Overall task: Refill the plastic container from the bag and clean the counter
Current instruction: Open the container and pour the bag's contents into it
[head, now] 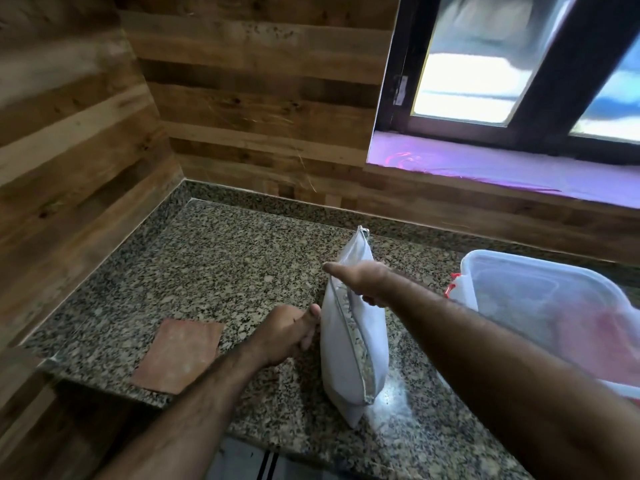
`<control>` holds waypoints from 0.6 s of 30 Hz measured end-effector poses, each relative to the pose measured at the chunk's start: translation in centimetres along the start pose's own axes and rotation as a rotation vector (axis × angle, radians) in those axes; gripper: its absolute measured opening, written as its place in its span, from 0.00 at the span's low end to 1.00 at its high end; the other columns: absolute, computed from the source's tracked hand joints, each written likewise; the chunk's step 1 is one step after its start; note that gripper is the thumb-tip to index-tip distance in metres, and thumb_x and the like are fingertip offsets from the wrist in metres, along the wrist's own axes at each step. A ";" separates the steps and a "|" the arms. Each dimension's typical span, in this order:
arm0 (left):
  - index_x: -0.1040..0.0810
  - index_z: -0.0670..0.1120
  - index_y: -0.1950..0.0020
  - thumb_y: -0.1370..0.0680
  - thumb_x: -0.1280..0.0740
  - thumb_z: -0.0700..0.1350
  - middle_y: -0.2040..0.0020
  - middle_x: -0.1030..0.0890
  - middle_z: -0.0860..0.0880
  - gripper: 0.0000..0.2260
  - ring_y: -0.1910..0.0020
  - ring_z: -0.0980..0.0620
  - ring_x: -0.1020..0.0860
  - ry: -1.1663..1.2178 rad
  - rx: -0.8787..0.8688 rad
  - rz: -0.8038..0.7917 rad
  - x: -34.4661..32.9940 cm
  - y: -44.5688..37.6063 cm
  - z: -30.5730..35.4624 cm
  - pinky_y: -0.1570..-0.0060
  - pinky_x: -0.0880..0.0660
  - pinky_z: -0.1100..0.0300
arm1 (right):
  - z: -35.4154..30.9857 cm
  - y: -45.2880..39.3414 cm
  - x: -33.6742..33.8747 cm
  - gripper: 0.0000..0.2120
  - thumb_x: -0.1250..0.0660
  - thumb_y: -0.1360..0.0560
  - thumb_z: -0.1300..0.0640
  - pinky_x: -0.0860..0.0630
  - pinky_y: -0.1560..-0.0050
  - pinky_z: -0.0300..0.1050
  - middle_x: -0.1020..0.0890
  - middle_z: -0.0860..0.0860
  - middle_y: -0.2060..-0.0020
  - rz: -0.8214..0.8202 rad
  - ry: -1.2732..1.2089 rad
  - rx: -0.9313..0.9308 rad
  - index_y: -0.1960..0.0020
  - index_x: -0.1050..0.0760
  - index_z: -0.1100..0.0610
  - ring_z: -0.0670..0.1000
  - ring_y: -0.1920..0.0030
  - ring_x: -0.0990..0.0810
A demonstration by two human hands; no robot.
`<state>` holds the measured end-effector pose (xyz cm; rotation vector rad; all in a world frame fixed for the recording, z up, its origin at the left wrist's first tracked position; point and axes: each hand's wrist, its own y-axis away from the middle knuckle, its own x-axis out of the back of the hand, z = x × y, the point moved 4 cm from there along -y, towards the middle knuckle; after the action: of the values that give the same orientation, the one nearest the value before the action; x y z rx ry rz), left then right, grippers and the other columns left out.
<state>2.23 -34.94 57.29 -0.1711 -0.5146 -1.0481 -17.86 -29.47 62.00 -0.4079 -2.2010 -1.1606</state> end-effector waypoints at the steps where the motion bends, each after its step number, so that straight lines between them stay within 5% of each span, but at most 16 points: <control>1: 0.19 0.40 0.66 0.25 0.53 0.83 0.68 0.18 0.37 0.49 0.69 0.39 0.19 0.019 0.011 0.023 0.4 -0.2 -0.2 0.63 0.26 0.57 | -0.3 0.1 -0.1 0.55 0.40 0.27 0.19 0.21 0.32 0.59 0.21 0.66 0.30 0.019 0.044 -0.012 0.21 0.32 0.65 0.65 0.35 0.18; 5: 0.19 0.39 0.66 0.29 0.53 0.86 0.67 0.19 0.34 0.51 0.72 0.48 0.22 0.065 0.025 0.055 1.1 -0.7 -0.8 0.69 0.28 0.61 | 0.0 -0.5 0.6 0.42 0.31 0.29 0.25 0.16 0.45 0.50 0.15 0.55 0.45 0.206 0.334 -0.052 0.32 0.20 0.58 0.56 0.48 0.15; 8: 0.19 0.41 0.66 0.28 0.55 0.85 0.68 0.18 0.38 0.50 0.72 0.51 0.23 0.045 0.005 0.034 1.1 -0.9 -1.1 0.68 0.29 0.63 | 1.3 -0.9 0.2 0.26 0.27 0.25 0.33 0.18 0.60 0.44 0.17 0.51 0.58 0.221 0.314 -0.092 0.46 0.18 0.56 0.50 0.60 0.17; 13: 0.19 0.41 0.66 0.25 0.54 0.83 0.71 0.20 0.40 0.48 0.72 0.51 0.23 0.033 -0.031 -0.007 1.1 -1.7 -1.2 0.68 0.28 0.61 | 1.3 -1.6 0.5 0.21 0.33 0.19 0.40 0.16 0.55 0.46 0.15 0.52 0.53 0.336 0.220 -0.078 0.48 0.17 0.59 0.52 0.55 0.15; 18: 0.18 0.41 0.67 0.26 0.53 0.84 0.73 0.22 0.47 0.48 0.72 0.52 0.23 0.039 -0.061 -0.037 1.4 -2.5 -1.1 0.63 0.27 0.58 | 0.9 -1.2 1.5 0.21 0.36 0.16 0.40 0.23 0.66 0.42 0.15 0.54 0.56 0.413 0.075 -0.051 0.51 0.19 0.58 0.54 0.59 0.15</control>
<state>1.01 -37.69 56.73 -0.1950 -0.4522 -1.1019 -20.02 -29.47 61.84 -0.7846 -1.9061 -0.9862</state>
